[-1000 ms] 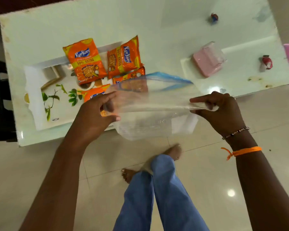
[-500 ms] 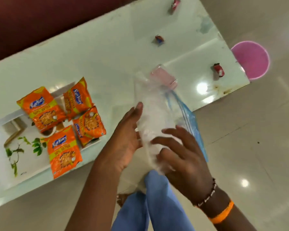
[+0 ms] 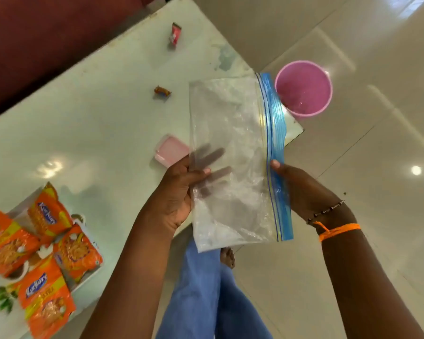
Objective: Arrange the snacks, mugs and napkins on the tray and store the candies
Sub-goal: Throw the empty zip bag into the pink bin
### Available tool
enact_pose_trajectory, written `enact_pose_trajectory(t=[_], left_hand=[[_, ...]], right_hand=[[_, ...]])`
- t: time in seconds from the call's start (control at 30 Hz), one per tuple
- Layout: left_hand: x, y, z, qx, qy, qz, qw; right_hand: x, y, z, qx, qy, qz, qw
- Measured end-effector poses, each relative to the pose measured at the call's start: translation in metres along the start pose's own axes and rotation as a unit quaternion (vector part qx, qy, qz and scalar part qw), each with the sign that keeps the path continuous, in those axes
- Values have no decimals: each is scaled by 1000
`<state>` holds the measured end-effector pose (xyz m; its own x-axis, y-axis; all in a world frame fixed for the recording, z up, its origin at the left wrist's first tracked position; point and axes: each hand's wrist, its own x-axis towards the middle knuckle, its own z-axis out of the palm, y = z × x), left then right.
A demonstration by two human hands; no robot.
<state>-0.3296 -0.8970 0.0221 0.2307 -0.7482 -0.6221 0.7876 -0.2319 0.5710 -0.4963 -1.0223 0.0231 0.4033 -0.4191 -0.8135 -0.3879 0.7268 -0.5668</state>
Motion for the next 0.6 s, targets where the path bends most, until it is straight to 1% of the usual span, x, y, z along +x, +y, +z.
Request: enact_pose_trajectory(t=[0.03,0.17,0.23,0.3,0.37,0.43,0.5,0.6], left_hand=[[8,4,2,4,-6,-17,1000],[43,26,8,22,-39,-70,997],[58,38,11,61,-43,-76,994],[73,44,16,99,-39,-76,991],[91,47,25,113,-3,-68,991],[110,43,39,113,58,-77,989],[130,40,53,85,108,-111,984],[165,41,76,66,139,-117,981]], right_hand=[[8,-2,-3,26,-23,11,999],[28,-16,-9,67,-65,-17,995],[38,-26,-14,84,-55,-39,994],[51,-30,-20,67,-38,-79,994],[63,-34,-27,66,-33,-106,992],[77,-39,-37,91,10,-100,991],[90,-50,-50,105,53,-86,989],[110,-73,-79,173,121,-94,973]])
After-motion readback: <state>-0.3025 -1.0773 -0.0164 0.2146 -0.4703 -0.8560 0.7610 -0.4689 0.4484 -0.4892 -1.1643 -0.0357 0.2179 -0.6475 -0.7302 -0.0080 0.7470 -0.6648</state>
